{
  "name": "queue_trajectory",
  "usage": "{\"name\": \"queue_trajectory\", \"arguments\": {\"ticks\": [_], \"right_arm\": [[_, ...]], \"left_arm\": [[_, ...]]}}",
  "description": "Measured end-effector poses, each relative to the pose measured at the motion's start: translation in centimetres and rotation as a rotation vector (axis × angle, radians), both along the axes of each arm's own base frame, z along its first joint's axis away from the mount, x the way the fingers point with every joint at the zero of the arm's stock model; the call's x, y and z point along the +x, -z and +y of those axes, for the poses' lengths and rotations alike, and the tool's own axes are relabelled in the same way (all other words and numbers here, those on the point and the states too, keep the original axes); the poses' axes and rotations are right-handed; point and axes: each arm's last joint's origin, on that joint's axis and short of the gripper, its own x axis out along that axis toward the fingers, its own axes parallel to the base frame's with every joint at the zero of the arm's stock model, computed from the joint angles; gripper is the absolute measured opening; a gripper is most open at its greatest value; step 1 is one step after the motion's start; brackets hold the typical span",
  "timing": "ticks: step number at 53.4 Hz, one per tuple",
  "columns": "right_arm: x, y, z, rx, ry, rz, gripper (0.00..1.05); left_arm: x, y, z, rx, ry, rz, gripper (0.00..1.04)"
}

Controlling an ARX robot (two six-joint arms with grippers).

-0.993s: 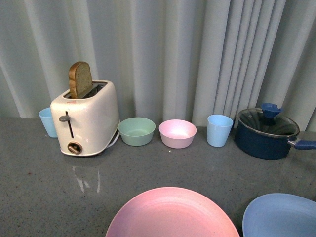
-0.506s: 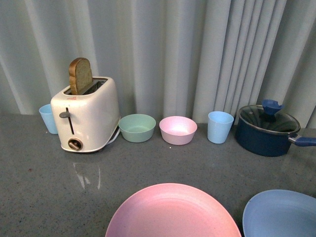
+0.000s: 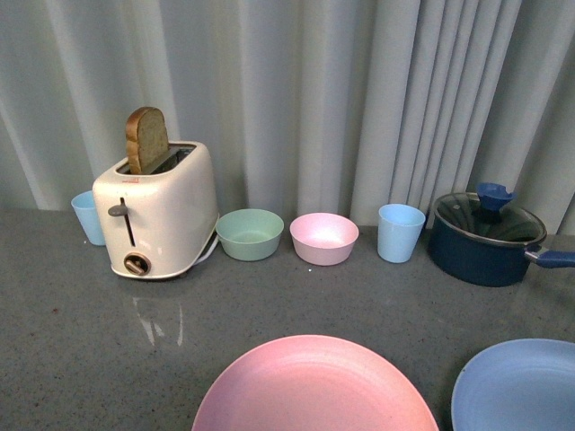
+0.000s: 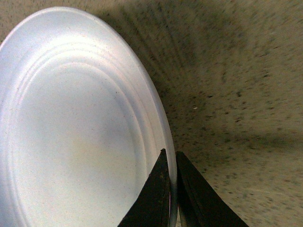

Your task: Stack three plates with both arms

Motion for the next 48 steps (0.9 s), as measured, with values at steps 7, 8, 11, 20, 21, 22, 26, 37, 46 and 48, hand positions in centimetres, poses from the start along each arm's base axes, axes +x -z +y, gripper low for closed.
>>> {"name": "queue_trajectory", "arguments": {"ticks": [7,8,11,20,21,22,26,37,46,48], "right_arm": [[-1.3,-3.2,-0.8,0.021,0.016,-0.071,0.03],[-1.4,-3.8,-0.9,0.021,0.016,-0.085,0.03],[-1.8,-5.3,-0.8,0.023,0.013,-0.119,0.03],[-2.0,-8.6,1.9,0.045,-0.068,-0.219,0.03],[-1.9,-8.7,2.4,0.049,-0.082,-0.223,0.03],[-1.9,-8.7,2.7,0.051,-0.089,-0.225,0.03],[-1.0,-8.2,5.7,0.082,-0.166,-0.229,0.03],[1.9,-5.5,12.3,0.156,-0.301,-0.200,0.03],[3.9,-3.4,15.1,0.234,-0.322,-0.141,0.03],[4.4,-3.3,15.7,0.241,-0.328,-0.135,0.03]], "left_arm": [[0.0,0.0,0.0,0.000,0.000,0.000,0.98],[0.0,0.0,0.0,0.000,0.000,0.000,0.98],[0.0,0.0,0.0,0.000,0.000,0.000,0.98],[0.0,0.0,0.0,0.000,0.000,0.000,0.98],[0.0,0.0,0.0,0.000,0.000,0.000,0.98],[0.0,0.0,0.0,0.000,0.000,0.000,0.98],[0.0,0.0,0.0,0.000,0.000,0.000,0.98],[0.0,0.0,0.0,0.000,0.000,0.000,0.98],[0.0,0.0,0.0,0.000,0.000,0.000,0.98],[0.0,0.0,0.0,0.000,0.000,0.000,0.98]]}}
